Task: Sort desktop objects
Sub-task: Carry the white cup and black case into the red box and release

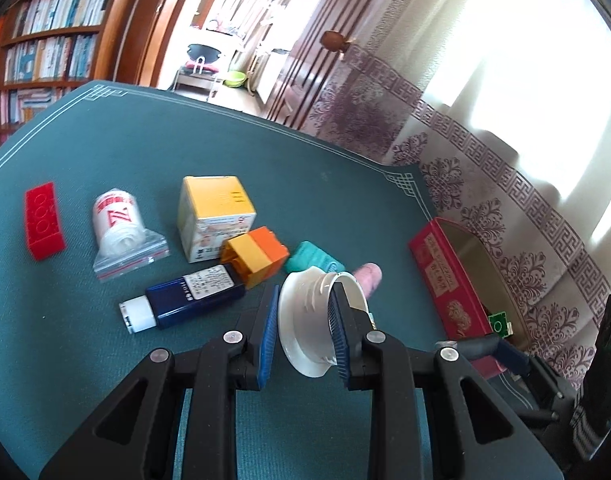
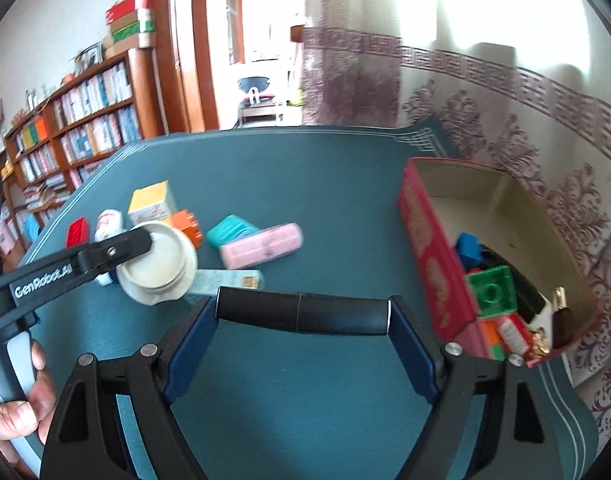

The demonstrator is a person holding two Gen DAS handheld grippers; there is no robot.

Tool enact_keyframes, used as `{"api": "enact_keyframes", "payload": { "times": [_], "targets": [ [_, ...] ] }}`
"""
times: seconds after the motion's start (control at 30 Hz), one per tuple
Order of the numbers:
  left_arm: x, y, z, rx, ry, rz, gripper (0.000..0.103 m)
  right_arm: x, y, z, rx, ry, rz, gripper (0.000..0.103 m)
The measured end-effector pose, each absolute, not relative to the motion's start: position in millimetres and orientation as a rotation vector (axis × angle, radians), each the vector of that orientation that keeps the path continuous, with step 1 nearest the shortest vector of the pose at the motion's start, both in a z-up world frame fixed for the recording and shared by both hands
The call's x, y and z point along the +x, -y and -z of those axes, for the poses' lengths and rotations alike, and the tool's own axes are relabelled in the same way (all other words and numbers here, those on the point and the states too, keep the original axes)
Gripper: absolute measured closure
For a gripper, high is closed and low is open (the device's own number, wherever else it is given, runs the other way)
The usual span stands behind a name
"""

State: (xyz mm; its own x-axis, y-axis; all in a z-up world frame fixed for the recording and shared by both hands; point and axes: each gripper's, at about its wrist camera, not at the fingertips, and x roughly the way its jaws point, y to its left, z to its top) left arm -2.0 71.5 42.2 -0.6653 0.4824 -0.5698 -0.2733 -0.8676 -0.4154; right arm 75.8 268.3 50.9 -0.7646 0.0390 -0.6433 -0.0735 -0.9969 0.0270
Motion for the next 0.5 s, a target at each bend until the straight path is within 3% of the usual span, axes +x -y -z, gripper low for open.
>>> {"api": "enact_keyframes", "payload": {
  "times": [0.5],
  "targets": [
    [15.6,-106.8,-51.9,-0.96,0.263,-2.474,0.076,116.3,-373.0,-63.1,-0.891,-0.268,-2.742,0.016]
  ]
}}
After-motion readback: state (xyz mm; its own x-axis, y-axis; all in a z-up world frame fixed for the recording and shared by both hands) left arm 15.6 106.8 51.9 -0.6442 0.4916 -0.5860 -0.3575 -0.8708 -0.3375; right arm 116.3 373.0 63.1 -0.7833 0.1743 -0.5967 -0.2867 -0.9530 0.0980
